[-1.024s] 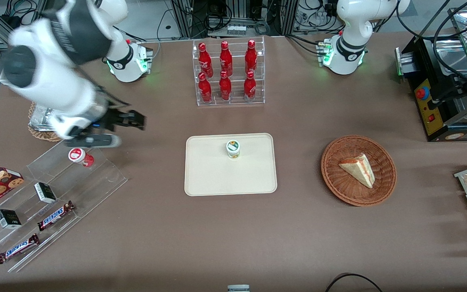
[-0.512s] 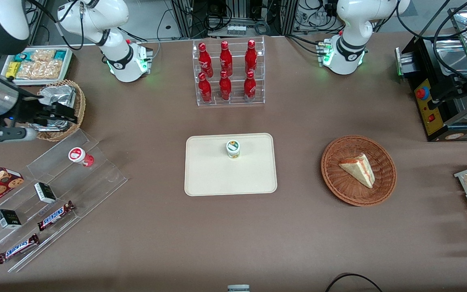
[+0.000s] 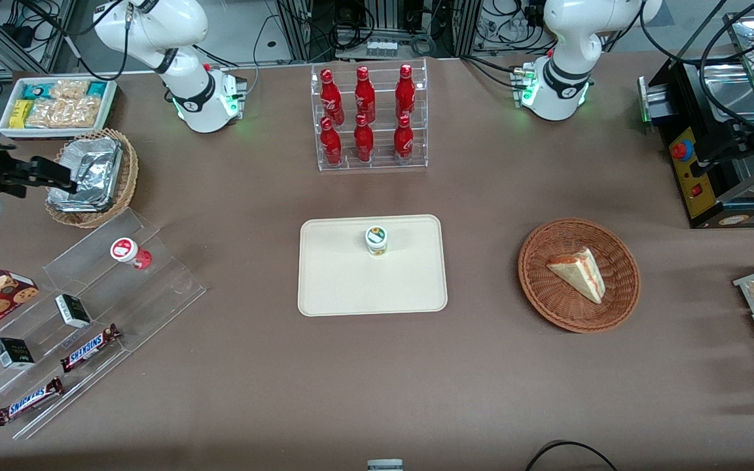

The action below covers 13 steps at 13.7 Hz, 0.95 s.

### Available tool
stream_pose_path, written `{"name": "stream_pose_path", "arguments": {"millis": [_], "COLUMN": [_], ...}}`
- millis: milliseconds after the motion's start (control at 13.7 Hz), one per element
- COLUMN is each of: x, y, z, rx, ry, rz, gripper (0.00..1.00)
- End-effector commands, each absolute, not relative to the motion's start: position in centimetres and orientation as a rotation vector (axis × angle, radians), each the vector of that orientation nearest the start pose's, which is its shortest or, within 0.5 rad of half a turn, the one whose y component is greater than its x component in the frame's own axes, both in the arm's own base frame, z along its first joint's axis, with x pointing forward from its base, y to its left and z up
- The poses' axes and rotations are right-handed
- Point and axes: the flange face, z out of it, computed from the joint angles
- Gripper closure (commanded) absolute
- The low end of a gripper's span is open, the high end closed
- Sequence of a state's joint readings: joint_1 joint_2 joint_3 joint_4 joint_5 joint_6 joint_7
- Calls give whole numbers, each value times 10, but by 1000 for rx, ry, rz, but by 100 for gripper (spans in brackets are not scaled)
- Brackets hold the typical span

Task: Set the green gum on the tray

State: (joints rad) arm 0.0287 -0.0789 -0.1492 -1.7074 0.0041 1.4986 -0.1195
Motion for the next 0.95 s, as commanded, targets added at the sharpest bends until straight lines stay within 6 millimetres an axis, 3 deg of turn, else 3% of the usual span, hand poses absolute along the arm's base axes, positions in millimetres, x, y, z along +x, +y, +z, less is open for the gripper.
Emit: {"name": "stream_pose_path", "arguments": {"millis": [0,585,878], "x": [514,547,548], "y": [-67,-66,-63], "z": [604,602,603], "rx": [-3122,-3136,-3143], "ry": [8,1,-6], "rz": [194,174,171], "gripper": [0,0,0]}}
